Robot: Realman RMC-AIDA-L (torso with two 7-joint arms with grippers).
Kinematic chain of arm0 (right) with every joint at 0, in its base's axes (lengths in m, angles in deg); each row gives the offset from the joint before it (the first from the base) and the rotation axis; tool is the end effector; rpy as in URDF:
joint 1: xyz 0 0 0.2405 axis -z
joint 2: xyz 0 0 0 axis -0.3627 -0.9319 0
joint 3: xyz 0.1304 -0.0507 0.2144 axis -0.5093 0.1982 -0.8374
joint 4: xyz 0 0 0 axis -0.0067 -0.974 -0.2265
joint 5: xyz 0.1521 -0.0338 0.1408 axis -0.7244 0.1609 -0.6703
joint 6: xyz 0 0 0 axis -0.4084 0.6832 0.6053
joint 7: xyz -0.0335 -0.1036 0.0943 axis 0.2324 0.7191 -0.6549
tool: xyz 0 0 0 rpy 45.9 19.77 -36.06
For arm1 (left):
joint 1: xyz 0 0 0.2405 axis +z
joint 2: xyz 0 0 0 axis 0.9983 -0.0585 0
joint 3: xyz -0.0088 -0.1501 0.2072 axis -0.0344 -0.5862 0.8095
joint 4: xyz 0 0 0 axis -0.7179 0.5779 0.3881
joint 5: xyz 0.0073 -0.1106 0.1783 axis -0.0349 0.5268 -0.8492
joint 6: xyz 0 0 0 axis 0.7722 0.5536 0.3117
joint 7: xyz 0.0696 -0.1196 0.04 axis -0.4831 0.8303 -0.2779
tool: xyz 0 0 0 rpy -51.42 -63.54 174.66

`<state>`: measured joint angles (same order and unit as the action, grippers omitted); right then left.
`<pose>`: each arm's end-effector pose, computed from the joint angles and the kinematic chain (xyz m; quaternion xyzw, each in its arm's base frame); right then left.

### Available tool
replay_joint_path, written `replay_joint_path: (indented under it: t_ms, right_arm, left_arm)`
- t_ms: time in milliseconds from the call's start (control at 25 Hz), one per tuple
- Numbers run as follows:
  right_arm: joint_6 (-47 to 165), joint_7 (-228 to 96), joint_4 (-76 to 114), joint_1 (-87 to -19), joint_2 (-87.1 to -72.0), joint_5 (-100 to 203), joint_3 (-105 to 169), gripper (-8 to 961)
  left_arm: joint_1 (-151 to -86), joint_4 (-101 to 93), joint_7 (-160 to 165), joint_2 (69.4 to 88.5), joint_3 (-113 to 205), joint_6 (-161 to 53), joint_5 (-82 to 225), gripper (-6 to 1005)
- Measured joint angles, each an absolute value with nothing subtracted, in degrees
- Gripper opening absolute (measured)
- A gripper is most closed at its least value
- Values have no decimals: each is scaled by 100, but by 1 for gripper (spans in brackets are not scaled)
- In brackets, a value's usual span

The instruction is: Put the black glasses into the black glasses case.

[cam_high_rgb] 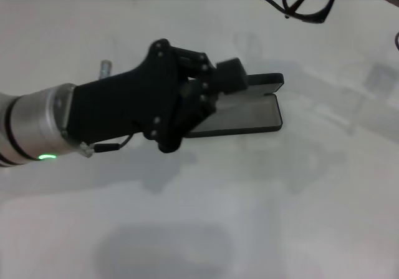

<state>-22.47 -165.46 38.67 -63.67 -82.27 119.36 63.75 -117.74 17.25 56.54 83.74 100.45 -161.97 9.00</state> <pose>0.1741 0.3939 0.0384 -0.7753 0.3598 0.5171 0.0447 -0.1825 0.2750 -0.0003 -0.8304 0.0173 -0.5565 0.0218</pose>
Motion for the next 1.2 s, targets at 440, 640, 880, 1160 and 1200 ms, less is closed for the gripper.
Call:
replay_joint_path:
  t_ms: [440, 640, 880, 1160, 1200]
  right_arm:
    - [-2434, -16587, 3514, -6781, -8260, 11935, 6740, 68]
    - [-2433, -16576, 3311, -6872, -8291, 11925, 6950, 68]
    - [-2383, -16534, 3217, -6915, -8308, 11923, 7110, 68]
    - [-2441, -16532, 3240, -6949, -8289, 11940, 7297, 68]
    - [-2456, -16532, 3257, -6954, -8283, 11939, 7339, 68]
  left_arm:
    - [-12090, 1322, 5449, 8396, 10065, -15654, 760, 18]
    - [-12105, 1319, 5446, 8407, 10031, -15469, 801, 18]
    - [-12109, 1317, 5444, 8418, 10048, -15454, 870, 18]
    - [-12110, 1257, 5435, 8413, 10037, -15440, 914, 17]
    - [-12110, 1256, 5435, 8413, 10039, -15434, 915, 17]
